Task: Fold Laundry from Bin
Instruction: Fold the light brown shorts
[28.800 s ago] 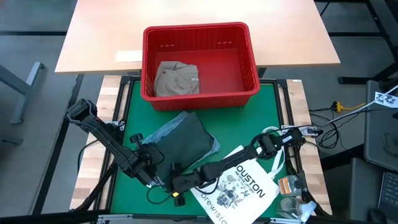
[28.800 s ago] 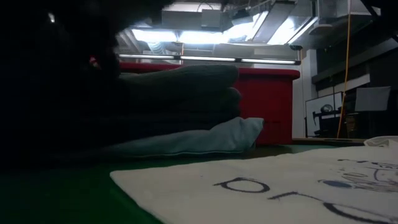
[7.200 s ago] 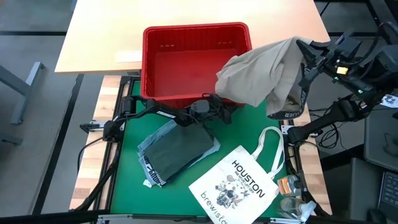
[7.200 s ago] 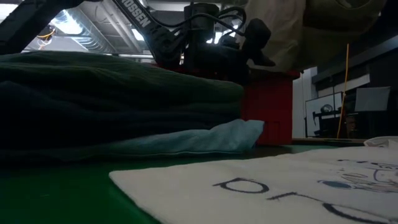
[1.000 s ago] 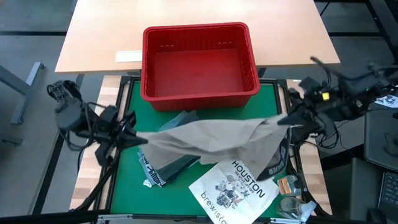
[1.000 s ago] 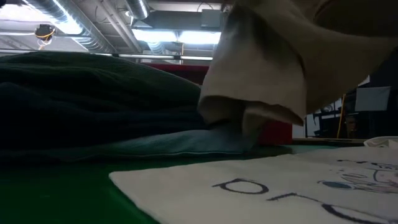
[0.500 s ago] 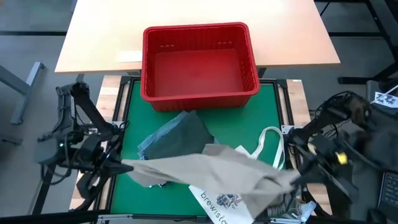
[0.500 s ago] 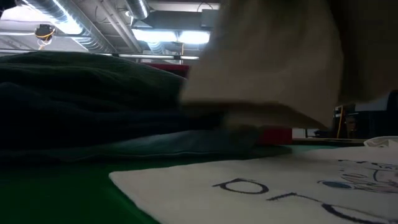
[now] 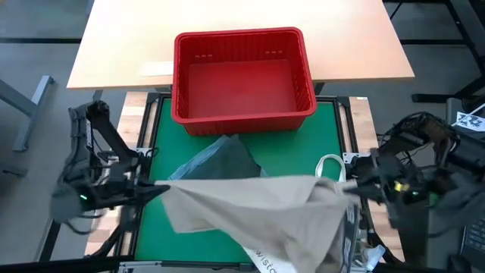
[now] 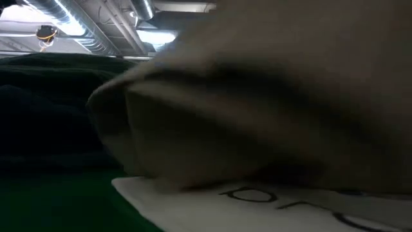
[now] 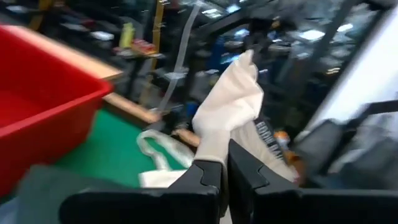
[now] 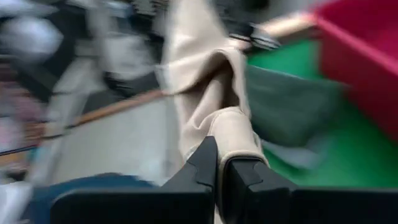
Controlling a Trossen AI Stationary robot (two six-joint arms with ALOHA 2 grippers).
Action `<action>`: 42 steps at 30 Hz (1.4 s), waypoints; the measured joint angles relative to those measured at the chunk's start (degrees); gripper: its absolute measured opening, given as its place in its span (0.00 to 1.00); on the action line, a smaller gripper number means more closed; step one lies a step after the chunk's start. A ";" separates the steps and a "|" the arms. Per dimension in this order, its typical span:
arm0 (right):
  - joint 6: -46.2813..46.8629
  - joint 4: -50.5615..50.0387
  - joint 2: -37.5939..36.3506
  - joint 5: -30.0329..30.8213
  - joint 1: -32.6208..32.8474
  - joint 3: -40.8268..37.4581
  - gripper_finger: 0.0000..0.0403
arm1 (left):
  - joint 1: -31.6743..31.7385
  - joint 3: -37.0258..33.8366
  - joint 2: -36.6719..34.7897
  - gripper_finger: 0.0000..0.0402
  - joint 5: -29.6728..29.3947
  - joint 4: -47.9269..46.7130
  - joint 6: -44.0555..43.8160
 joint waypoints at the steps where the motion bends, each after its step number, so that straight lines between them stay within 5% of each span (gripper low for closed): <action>1: 4.97 -4.05 0.28 1.04 0.00 -0.21 0.02 | 0.85 0.00 0.51 0.00 0.02 -4.21 -4.02; 7: 4.03 0.93 -2.18 0.16 -1.92 -10.93 0.02 | 7.42 0.00 4.19 0.00 3.72 -26.71 -33.04; 11: 13.37 -2.63 -4.03 0.67 -2.63 -19.99 0.02 | 11.31 0.00 6.51 0.00 7.18 -34.46 -41.55; 24: 20.22 -2.57 -17.02 -5.80 -19.35 -47.01 0.02 | 25.73 0.00 9.28 0.00 23.22 -45.48 -43.85; 30: 20.19 0.26 -20.75 -7.36 -28.59 -57.10 0.02 | 32.30 0.00 12.59 0.00 25.98 -50.43 -43.82; 42: 20.00 1.77 -20.47 -11.08 -40.11 -65.53 0.02 | 41.09 0.00 17.88 0.00 31.21 -50.71 -36.12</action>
